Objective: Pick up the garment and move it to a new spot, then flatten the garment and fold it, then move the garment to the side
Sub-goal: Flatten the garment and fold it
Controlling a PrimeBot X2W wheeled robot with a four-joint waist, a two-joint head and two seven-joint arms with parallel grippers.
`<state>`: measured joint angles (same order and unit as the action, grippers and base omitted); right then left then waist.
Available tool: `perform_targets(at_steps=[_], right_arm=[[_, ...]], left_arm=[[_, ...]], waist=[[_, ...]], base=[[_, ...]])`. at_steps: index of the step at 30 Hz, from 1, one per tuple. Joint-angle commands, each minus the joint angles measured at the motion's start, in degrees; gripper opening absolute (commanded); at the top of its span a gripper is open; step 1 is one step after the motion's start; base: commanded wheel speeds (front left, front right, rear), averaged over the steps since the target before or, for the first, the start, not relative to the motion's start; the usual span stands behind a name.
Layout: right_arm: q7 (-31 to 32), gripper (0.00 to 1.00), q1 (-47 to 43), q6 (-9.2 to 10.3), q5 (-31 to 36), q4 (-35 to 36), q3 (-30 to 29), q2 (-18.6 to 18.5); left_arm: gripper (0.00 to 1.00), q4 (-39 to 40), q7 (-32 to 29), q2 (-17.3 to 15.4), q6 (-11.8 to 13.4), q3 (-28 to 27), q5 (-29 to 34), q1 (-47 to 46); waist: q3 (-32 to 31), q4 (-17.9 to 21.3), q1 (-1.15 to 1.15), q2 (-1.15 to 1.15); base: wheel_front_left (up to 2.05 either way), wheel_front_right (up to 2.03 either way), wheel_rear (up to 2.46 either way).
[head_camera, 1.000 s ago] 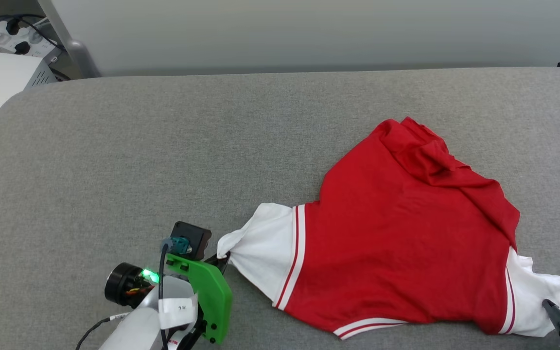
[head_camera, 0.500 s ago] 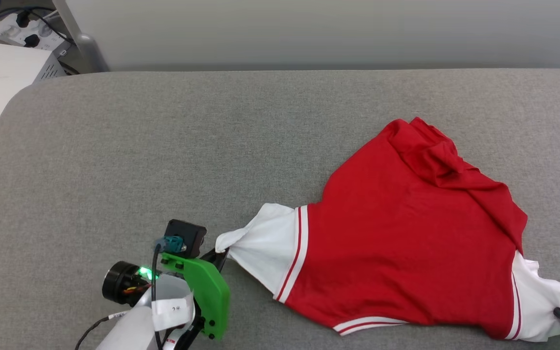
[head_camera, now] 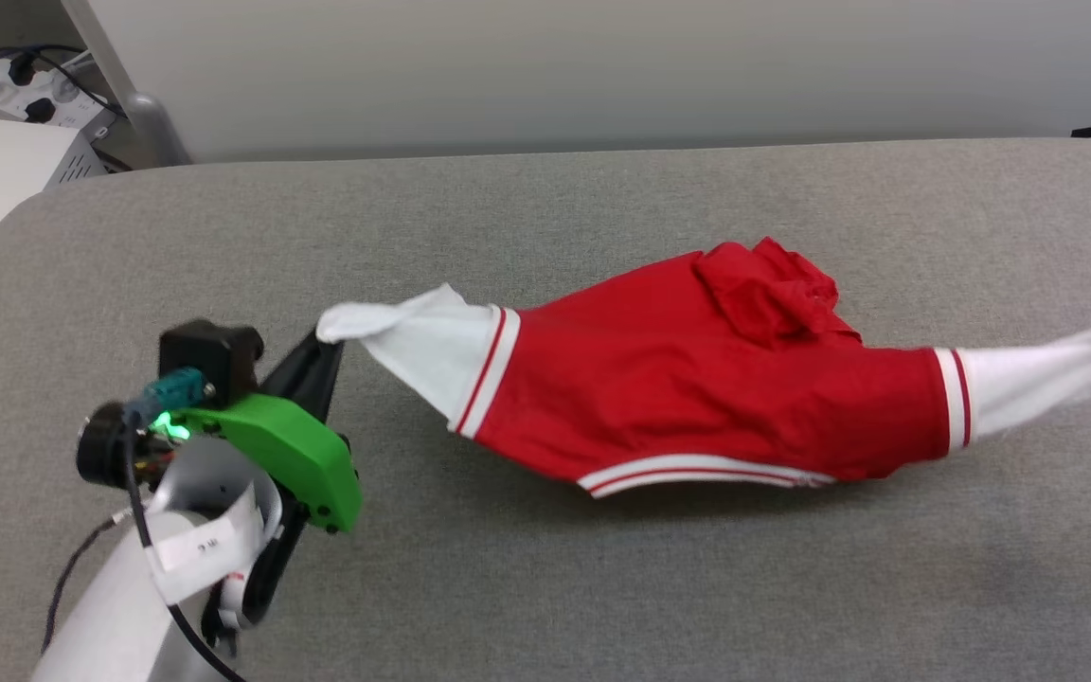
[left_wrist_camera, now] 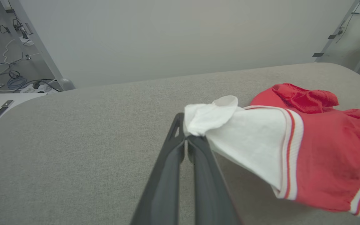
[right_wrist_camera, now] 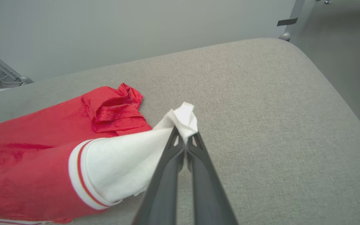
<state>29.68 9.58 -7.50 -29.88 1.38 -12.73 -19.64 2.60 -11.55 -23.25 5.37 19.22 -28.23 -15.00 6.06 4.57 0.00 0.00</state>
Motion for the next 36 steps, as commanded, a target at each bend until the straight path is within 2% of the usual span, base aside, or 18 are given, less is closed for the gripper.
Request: perform_targets(at_steps=[1, 5, 11, 22, 27, 36], right_arm=[[-0.4, 0.0, 2.4, 0.01, 1.2, 1.6, 0.3, 0.3], [-1.1, 0.0, 8.6, 0.01, 3.7, 3.8, 1.7, 0.7], [-4.0, 0.0, 22.0, 0.01, 5.7, 0.1, 4.6, 0.5], [-14.1, 0.0, 48.9, 0.01, 8.4, -17.2, 8.3, -1.7], [-18.9, 0.0, 60.7, 0.01, 9.3, -26.1, 10.5, -2.2], [-26.2, 0.0, 74.7, 0.01, 9.4, -38.5, 16.5, -1.6]], left_arm=[[0.0, 0.7, 0.7, -0.7, 0.5, -1.0, 0.1, -2.5], [0.0, 1.5, 1.7, -1.0, 0.5, -3.1, 0.2, -8.7], [0.0, -2.8, 3.5, -0.1, -0.5, -5.2, 0.0, -22.4], [0.0, -24.1, 9.0, 0.5, -4.0, -4.9, 4.1, -51.0], [0.0, -33.0, 12.5, 0.1, -4.4, -4.9, 6.2, -62.1], [0.0, -44.6, 18.4, 0.9, -5.6, -3.5, 8.3, -73.3]], waist=[[0.0, 0.4, 0.0, 0.0], [0.8, 0.8, 0.0, 0.0], [4.3, 1.1, 0.0, 0.0], [14.9, 1.6, 0.0, 0.0], [19.2, 2.0, 0.0, 0.0], [23.2, 1.3, 0.0, 0.0]], base=[[0.0, 0.0, 0.0], [0.0, 0.0, 0.0], [0.0, 0.0, 0.0], [0.0, 0.0, 0.0], [0.0, 0.0, 0.0], [0.0, 0.0, 0.0]])
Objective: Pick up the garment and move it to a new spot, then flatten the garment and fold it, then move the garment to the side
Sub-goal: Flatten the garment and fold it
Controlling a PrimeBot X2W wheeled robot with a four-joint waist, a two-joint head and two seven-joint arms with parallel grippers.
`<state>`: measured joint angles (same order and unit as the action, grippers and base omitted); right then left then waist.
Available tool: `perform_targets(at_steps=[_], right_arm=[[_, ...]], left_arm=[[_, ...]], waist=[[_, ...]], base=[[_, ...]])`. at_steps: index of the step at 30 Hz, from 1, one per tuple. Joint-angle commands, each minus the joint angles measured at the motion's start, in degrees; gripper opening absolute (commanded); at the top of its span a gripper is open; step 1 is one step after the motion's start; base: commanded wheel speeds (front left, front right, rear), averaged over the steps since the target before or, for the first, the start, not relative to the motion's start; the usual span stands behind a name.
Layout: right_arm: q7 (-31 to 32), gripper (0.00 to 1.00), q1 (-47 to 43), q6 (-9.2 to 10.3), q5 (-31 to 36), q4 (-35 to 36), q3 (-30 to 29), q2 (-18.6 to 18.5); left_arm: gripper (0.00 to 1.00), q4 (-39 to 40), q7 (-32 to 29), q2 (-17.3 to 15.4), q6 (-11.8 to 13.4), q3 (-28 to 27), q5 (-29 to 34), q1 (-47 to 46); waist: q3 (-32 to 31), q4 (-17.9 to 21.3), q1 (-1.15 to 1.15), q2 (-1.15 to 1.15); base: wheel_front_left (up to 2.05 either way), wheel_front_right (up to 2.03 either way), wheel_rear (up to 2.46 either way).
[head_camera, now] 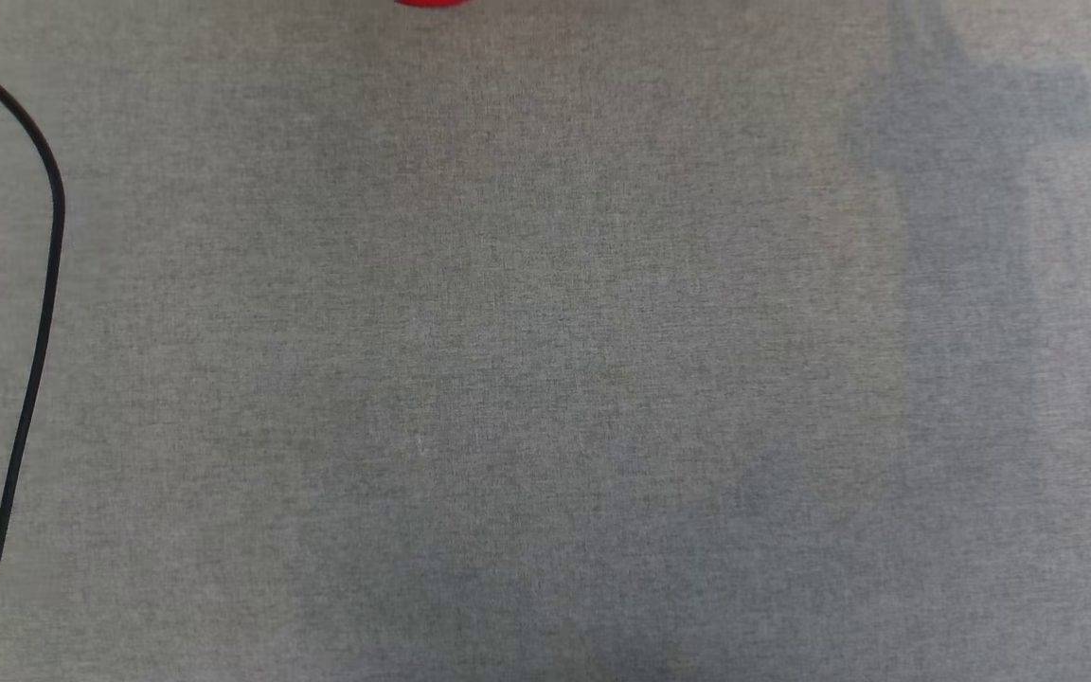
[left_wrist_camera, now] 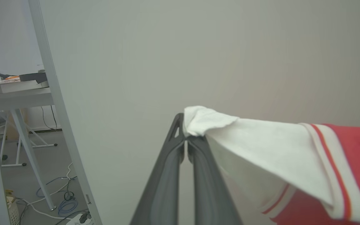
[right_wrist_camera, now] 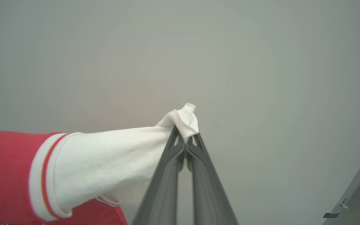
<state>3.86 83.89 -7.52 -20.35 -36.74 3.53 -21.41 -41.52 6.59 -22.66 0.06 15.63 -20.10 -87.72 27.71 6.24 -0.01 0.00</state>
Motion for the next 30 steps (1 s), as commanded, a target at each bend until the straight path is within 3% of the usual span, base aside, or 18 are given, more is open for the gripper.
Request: perform_targets(at_steps=[1, 10, 19, 26, 30], right_arm=[[-0.8, 0.0, 1.2, 0.03, -0.3, -1.7, 1.1, 0.4], [-3.7, 0.0, 2.0, 0.03, -3.0, -13.2, 7.6, 3.8], [-5.8, 0.0, -5.1, 0.03, -8.2, -22.9, 13.4, 7.6], [-7.0, 0.0, -15.3, 0.03, -14.1, -24.6, 17.5, 7.5], [-8.7, 0.0, -21.5, 0.03, -17.8, -22.2, 19.6, 5.3]], left_arm=[[0.0, -1.9, 0.5, 0.7, -0.5, 0.2, 0.0, -1.0], [0.0, -14.1, 2.2, 3.7, -2.6, -0.5, -3.6, 1.8], [0.0, -24.8, 3.1, 7.2, -5.3, -2.1, -8.3, 8.8], [0.0, -28.9, 5.1, 8.8, -7.1, -2.9, -11.8, 17.6], [0.0, -28.3, 7.2, 9.0, -7.4, -2.9, -13.0, 23.7]], waist=[[2.0, -0.4, 0.01, 0.0], [2.7, -0.2, 0.01, 0.0], [1.3, 0.0, 0.01, 0.0], [-2.9, -0.6, 0.01, 0.0], [-6.2, -1.3, 0.01, 0.0]], base=[[0.0, 0.0, 0.0], [0.0, 0.0, 0.0], [0.0, 0.0, 0.0], [0.0, 0.0, 0.0], [0.0, 0.0, 0.0]])
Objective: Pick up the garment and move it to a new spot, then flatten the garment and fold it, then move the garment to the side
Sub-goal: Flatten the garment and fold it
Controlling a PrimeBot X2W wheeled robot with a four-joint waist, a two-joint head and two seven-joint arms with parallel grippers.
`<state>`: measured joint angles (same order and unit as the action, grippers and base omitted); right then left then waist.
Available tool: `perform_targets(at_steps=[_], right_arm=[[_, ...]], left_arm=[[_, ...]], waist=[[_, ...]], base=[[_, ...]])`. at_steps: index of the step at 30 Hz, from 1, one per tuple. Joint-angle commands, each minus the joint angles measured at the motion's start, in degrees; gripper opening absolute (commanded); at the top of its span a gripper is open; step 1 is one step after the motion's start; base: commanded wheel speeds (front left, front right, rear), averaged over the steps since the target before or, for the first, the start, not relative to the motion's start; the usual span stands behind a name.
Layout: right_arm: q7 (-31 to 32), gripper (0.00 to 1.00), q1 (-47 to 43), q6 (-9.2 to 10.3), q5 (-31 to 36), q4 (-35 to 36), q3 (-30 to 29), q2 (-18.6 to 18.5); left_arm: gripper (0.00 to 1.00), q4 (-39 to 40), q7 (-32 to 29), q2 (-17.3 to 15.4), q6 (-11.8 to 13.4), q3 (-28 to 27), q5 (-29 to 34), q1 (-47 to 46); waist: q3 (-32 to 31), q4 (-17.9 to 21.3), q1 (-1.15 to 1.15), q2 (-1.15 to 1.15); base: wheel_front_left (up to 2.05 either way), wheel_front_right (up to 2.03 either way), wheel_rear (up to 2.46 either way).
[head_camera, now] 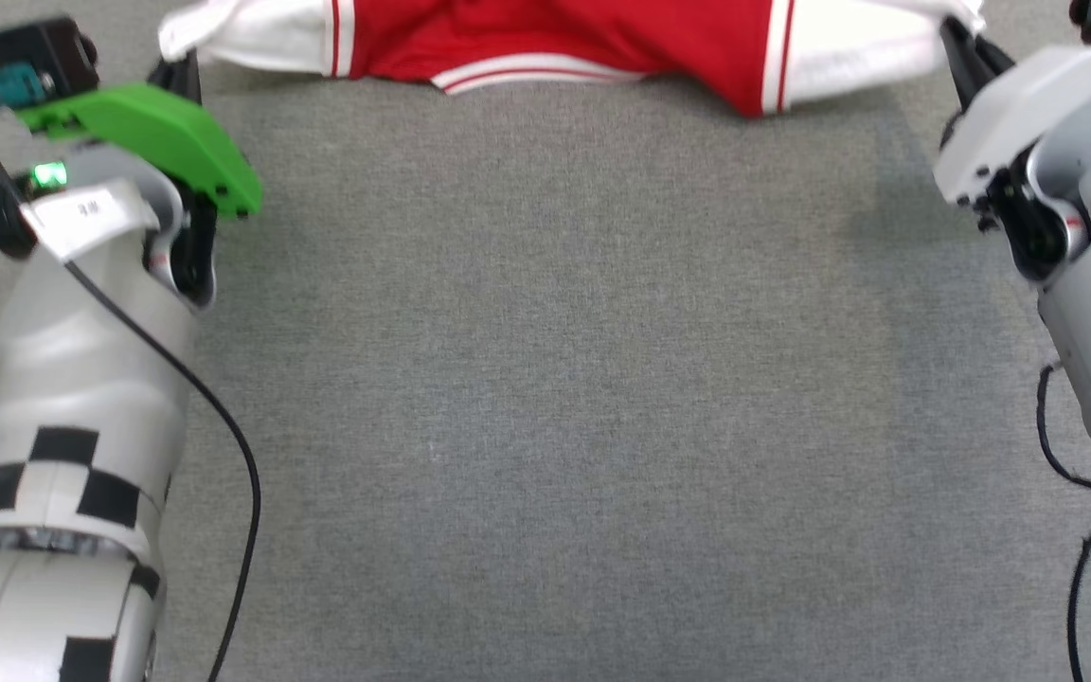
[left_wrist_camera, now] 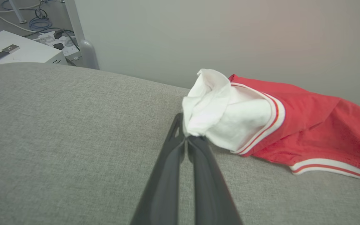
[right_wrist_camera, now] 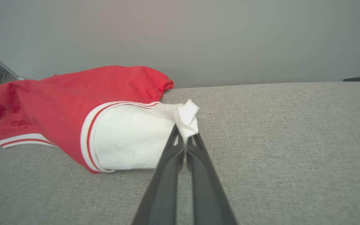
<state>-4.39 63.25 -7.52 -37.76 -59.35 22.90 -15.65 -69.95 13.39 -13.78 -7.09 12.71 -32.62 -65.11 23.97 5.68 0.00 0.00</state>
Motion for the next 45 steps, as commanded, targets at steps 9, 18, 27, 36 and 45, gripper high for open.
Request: perform_targets(at_steps=[9, 18, 27, 36, 45], right_arm=[[-3.6, 0.0, -16.3, 0.03, -5.4, 10.0, 4.4, -5.4], [-1.2, 0.0, -30.9, 0.03, -4.5, 20.4, 1.3, -9.3], [6.1, 0.0, -50.0, 0.03, 3.9, 35.7, -12.8, -9.1], [19.9, 0.0, -70.5, 0.03, 15.6, 57.3, -28.1, 2.7], [25.2, 0.0, -81.7, 0.03, 18.6, 63.0, -32.9, 10.8]], left_arm=[[0.0, 12.5, 1.6, -2.6, 1.1, -2.5, 0.6, 18.0], [0.0, 27.6, 0.7, -2.8, 4.3, -3.2, 1.6, 35.7], [0.0, 50.6, -8.0, -5.5, 11.0, -4.1, 0.3, 53.0], [0.0, 68.4, -16.8, -7.8, 17.5, -5.4, -1.2, 69.0], [0.0, 70.0, -16.5, -6.2, 20.0, -5.5, -2.3, 79.5]], waist=[[-11.6, -0.8, 0.0, 0.0], [-16.9, -1.8, 0.0, 0.0], [-19.0, -3.0, 0.0, 0.0], [-20.3, -3.8, 0.0, 0.0], [-20.7, -3.9, 0.0, 0.0]], base=[[0.0, 0.0, 0.0], [0.0, 0.0, 0.0], [0.0, 0.0, 0.0], [0.0, 0.0, 0.0], [0.0, 0.0, 0.0]])
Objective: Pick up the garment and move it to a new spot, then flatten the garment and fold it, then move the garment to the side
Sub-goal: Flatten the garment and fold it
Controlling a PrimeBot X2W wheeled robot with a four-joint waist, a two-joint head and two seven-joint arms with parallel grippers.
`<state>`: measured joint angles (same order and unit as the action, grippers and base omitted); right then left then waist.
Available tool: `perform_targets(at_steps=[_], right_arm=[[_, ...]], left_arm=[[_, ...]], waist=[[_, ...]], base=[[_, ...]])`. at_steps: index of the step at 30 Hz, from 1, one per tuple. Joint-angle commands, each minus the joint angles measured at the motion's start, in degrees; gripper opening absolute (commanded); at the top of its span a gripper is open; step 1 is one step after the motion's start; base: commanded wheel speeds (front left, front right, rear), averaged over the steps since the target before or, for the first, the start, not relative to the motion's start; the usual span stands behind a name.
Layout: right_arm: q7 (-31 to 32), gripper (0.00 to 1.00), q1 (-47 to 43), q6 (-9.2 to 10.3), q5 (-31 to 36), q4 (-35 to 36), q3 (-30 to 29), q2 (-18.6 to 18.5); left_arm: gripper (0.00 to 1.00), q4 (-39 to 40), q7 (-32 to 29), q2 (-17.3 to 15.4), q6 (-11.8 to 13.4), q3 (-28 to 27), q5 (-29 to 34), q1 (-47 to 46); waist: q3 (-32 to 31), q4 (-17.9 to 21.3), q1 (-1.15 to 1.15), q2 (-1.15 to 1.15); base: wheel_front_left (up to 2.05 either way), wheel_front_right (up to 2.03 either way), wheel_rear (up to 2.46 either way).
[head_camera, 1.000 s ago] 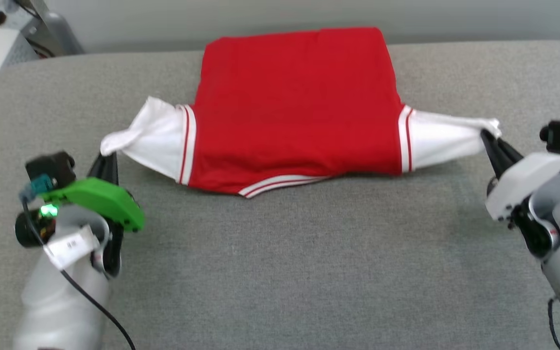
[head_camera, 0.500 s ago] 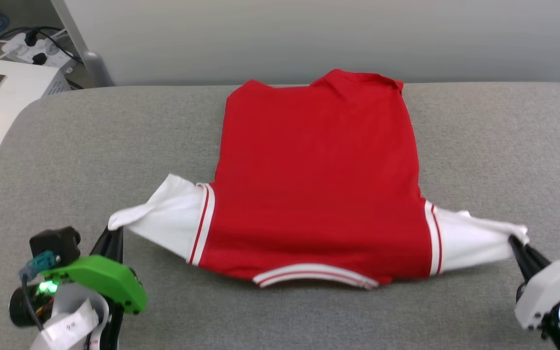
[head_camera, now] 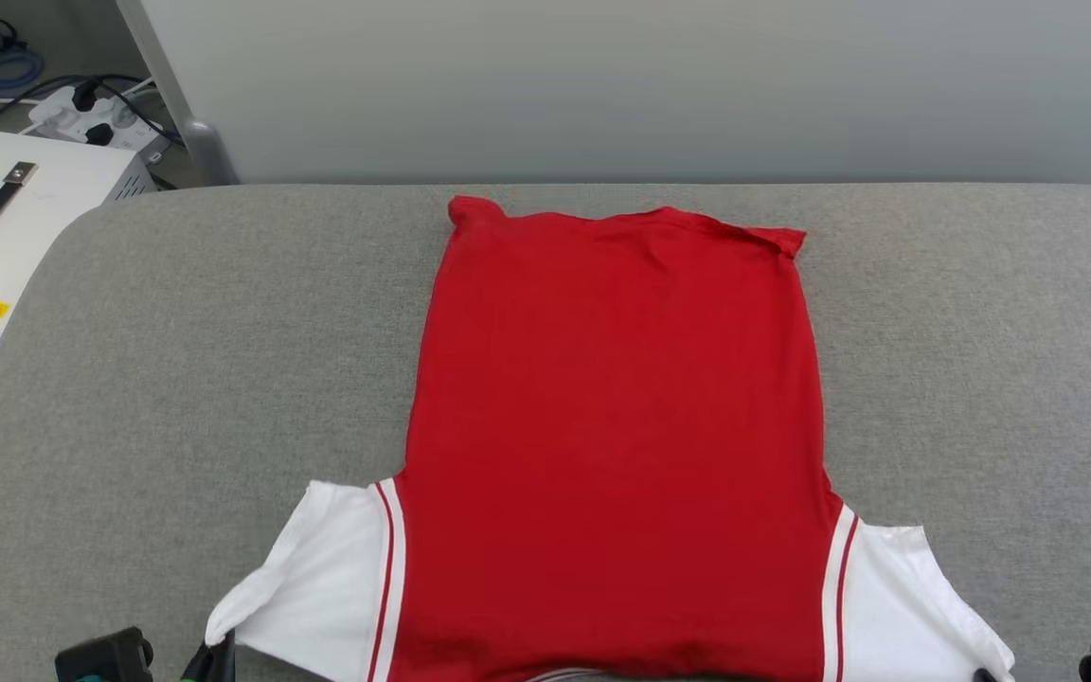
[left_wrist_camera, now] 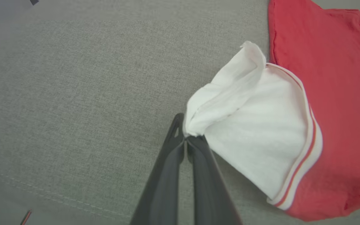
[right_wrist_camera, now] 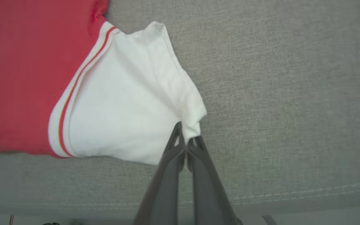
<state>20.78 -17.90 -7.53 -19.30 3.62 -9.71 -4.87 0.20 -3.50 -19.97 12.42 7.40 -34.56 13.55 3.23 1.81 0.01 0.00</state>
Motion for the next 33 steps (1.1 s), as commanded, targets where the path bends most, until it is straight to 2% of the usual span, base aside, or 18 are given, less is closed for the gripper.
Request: perform_targets(at_steps=[1, 5, 6, 7, 8, 14, 18, 24, 33], right_arm=[[-0.1, 0.0, -1.2, 0.04, 0.4, -0.4, -0.4, 0.2], [-0.9, 0.0, -1.8, 0.04, 0.2, -2.1, 0.0, 0.4], [-1.4, 0.14, -1.5, 0.04, 0.0, -2.5, 0.2, 0.2], [-2.1, 0.82, -0.9, 0.04, -0.2, -2.8, 0.6, -0.1], [-3.1, 1.0, -0.1, 0.04, -0.4, -2.8, 0.7, -0.3], [-10.4, 1.0, 7.9, 0.04, -1.0, -2.6, -0.2, -2.2], [-12.1, 1.0, 16.1, 0.04, -0.7, -4.7, -1.6, -3.9], [-12.0, 1.0, 32.5, 0.04, -0.8, -14.6, -1.1, -8.9], [-2.7, 1.0, 55.7, 0.04, -2.1, -35.0, 5.9, -17.0]], left_arm=[[0.0, -0.4, 0.8, 0.1, 0.5, -0.2, -0.4, 1.5], [0.0, -0.9, 2.2, 0.7, 0.0, 0.4, -0.4, 2.4], [0.0, -0.9, 2.5, 0.8, -0.3, 0.7, -0.2, 2.1], [0.0, -0.9, 3.1, 0.9, -0.6, 1.1, 0.1, 1.6], [0.0, -0.9, 3.4, 1.1, -0.9, 1.4, 0.3, 1.2], [0.0, -0.2, 5.0, 1.9, -2.2, 3.9, 1.9, -2.3], [0.0, 0.7, 6.1, 2.6, -2.8, 5.3, 3.1, -5.0], [0.0, 2.3, 8.1, 4.2, -3.4, 7.4, 4.9, -10.1], [0.0, 2.9, 11.1, 7.3, -5.2, 11.2, 7.1, -17.2]], waist=[[0.0, 0.0, -0.01, 0.0], [0.3, -0.1, -0.01, 0.0], [0.4, -0.3, -0.01, 0.0], [0.5, -0.5, -0.01, 0.0], [0.6, -0.7, -0.01, 0.0], [2.1, -2.1, -0.01, 0.0], [4.5, -3.9, -0.01, 0.0], [9.6, -7.6, -0.01, 0.0], [16.5, -13.7, -0.01, 0.0]], base=[[0.0, 0.0, 0.0], [0.0, 0.0, 0.0], [0.0, 0.0, 0.0], [0.0, 0.0, 0.0], [0.0, 0.0, 0.0], [0.0, 0.0, 0.0], [0.0, 0.0, 0.0], [0.0, 0.0, 0.0], [0.0, 0.0, 0.0]])
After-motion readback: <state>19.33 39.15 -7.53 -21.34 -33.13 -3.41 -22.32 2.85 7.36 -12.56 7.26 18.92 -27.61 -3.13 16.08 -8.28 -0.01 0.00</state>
